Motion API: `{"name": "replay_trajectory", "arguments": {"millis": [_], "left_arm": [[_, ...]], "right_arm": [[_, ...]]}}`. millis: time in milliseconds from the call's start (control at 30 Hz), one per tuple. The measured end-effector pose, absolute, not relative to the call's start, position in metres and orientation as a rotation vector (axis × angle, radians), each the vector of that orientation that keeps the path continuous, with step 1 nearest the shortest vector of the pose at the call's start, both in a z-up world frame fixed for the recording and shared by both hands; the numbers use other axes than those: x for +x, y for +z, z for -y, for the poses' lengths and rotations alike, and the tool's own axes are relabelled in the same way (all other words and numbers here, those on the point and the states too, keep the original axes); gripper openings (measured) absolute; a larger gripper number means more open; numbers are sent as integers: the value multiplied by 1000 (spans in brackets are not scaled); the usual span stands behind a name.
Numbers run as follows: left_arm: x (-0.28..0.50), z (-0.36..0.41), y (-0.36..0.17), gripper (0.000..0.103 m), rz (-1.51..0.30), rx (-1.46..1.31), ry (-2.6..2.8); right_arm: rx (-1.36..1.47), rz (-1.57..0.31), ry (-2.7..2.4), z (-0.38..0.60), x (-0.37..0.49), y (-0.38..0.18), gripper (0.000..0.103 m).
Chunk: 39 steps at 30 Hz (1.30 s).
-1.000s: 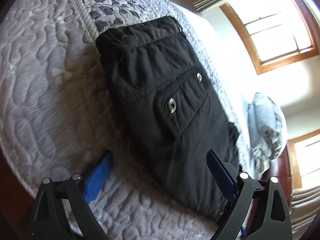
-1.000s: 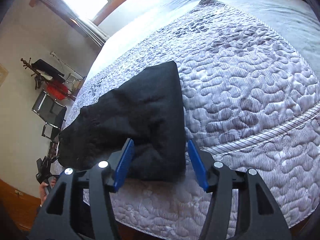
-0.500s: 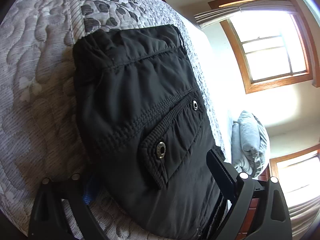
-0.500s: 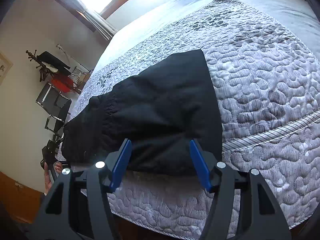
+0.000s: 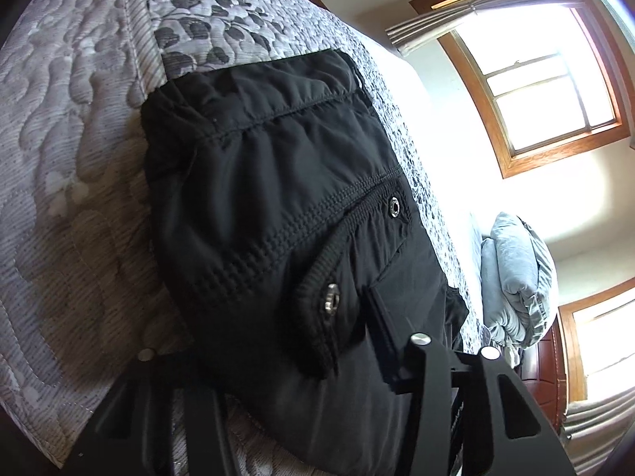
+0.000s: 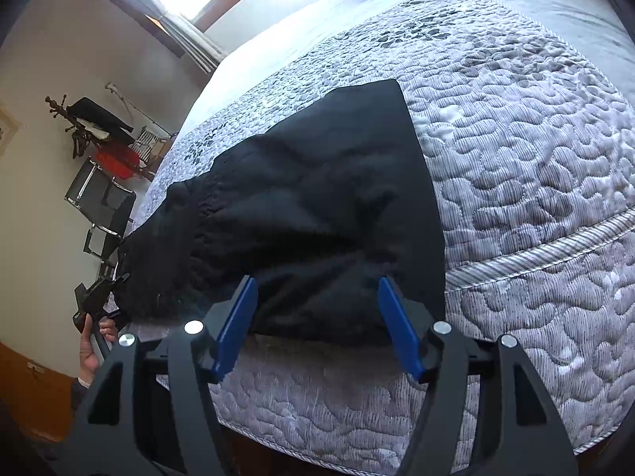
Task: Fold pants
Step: 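Grasp the pocket side of the black pants with the left tool, then lift the pocket side with left tool and fold it over the stack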
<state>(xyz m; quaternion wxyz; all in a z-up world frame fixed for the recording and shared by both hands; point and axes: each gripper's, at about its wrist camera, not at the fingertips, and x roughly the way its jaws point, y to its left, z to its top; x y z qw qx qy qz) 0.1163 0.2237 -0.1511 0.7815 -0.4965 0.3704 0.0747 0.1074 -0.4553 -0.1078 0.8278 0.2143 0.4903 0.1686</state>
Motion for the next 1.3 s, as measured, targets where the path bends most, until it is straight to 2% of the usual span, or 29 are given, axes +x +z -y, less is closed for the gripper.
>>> {"name": "replay_trajectory", "arguments": {"millis": [167,367,767,1133,1300], "left_arm": [[115,-223,-135,26,-760,-1022,146],[117,-205,-104,18,-685,-906,115],[136,-83,-10,19,-575,-400,-104],[142,-3,-13,24,-607,-222,-191],[146,37,-25,32,-660,-100,-255]], "right_arm": [[437,-1040,354,453,105,-108,65],[460,-1033,346,457,102,-109,66],[502,-1016,338,468,96,-110,68],[488,-951,371,468,93,-91,69],[459,-925,403,458,98,-80,70]]}}
